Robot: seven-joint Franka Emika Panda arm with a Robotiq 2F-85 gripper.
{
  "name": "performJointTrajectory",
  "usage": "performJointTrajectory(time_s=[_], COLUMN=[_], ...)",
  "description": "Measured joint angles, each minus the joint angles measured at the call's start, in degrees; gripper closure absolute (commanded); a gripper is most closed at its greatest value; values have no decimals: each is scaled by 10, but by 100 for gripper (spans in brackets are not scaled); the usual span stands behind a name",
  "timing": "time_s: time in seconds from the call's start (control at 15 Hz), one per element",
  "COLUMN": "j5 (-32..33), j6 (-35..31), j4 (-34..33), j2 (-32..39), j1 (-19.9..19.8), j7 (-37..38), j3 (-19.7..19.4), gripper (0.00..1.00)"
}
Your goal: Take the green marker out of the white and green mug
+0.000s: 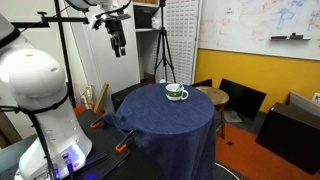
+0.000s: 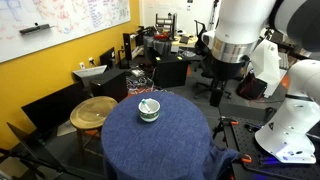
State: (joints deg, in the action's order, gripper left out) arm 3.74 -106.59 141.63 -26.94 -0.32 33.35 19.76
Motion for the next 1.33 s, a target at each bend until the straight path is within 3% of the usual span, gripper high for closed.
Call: performJointTrajectory(time_s=[0.53, 0.87, 1.33], j5=[3, 49, 106], j6=[0, 0, -6], j4=[0, 0, 0], j2=[0, -4, -41], j1=[8, 14, 11], j7=[0, -6, -52], j3=[-7, -21, -79], gripper=[0, 0, 0])
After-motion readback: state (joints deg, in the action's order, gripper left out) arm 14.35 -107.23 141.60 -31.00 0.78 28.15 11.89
